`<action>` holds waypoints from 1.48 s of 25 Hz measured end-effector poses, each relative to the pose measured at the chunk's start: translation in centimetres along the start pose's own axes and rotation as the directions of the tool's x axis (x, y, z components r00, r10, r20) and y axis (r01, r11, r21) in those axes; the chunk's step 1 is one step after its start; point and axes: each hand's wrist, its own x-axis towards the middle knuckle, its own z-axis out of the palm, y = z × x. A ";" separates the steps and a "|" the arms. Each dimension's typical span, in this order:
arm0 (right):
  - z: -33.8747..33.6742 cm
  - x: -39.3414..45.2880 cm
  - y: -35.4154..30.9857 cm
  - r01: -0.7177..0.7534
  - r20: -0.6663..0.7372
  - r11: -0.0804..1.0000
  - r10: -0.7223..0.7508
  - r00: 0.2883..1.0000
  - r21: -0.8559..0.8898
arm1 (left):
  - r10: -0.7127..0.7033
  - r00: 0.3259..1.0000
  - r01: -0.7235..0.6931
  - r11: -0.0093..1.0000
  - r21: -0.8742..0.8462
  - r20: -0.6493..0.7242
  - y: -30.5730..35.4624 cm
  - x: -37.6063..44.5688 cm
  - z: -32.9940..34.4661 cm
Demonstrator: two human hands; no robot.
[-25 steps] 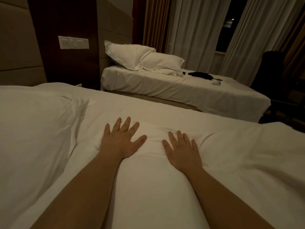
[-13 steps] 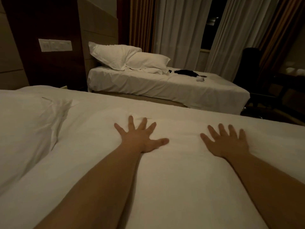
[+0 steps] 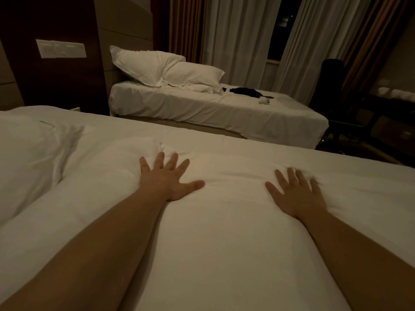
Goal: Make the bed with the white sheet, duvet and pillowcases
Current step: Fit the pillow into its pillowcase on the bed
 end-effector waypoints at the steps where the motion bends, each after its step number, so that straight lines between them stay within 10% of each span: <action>1: 0.9 -0.1 -0.2 -0.013 -0.048 0.999 0.015 0.999 0.040 | -0.003 1.000 0.003 1.000 0.004 -0.014 0.0 0.0 0.2; 12: -2.0 -1.3 3.3 -0.052 0.273 0.999 0.047 0.961 0.013 | -0.102 0.989 0.083 0.980 0.179 0.103 -2.6 -3.1 -3.3; 17: 2.5 -3.7 3.5 -0.037 0.043 0.985 0.030 0.999 0.167 | -0.142 0.989 0.138 0.984 0.115 0.026 -2.3 -5.5 -1.5; 23: -1.6 -10.7 2.0 0.043 0.262 0.993 -0.071 0.962 0.110 | -0.122 0.983 0.113 0.991 0.073 0.136 -1.9 -13.2 -4.3; 37: -4.9 -29.9 -0.8 0.061 0.150 0.966 -0.101 0.984 0.251 | -0.199 0.979 0.197 0.979 0.059 0.039 -5.8 -33.6 -5.8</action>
